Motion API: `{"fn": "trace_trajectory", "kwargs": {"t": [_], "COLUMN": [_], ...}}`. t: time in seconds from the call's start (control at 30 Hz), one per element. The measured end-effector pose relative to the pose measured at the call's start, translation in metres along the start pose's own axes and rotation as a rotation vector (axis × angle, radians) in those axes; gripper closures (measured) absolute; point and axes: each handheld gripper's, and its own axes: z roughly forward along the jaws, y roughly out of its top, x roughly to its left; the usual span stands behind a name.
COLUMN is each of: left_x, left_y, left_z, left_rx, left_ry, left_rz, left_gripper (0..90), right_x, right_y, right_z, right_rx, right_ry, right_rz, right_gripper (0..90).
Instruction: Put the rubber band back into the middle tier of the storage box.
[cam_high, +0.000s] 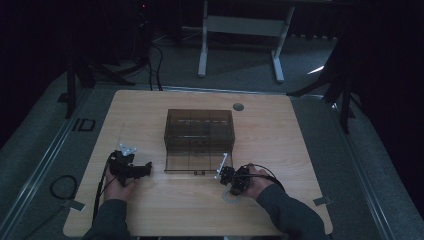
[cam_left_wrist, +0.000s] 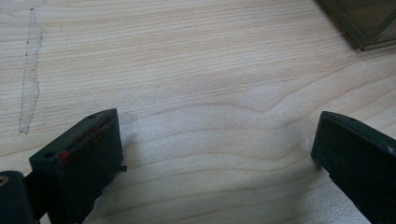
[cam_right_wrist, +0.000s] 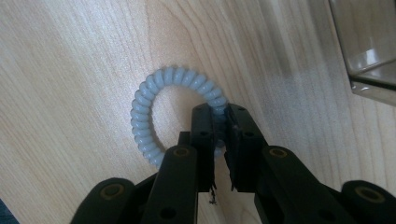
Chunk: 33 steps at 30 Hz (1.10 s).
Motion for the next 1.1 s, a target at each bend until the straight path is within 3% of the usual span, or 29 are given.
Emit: {"fn": "trace_trajectory", "kwargs": {"t": [0.53,1.1], "left_x": [0.000,0.000], "left_y": [0.000,0.000], "left_z": [0.000,0.000], "left_rx": [0.000,0.000], "left_ry": [0.000,0.000], "left_rz": [0.000,-0.001], "left_gripper": [1.7,1.7], "right_x": [0.000,-0.005], "right_y": [-0.001,-0.001], "right_z": [-0.005,-0.024], "right_rx": [0.004,-0.012], "right_ry": [0.004,-0.006], "right_rz": [-0.004,0.000], "right_gripper": [82.1,82.1]}}
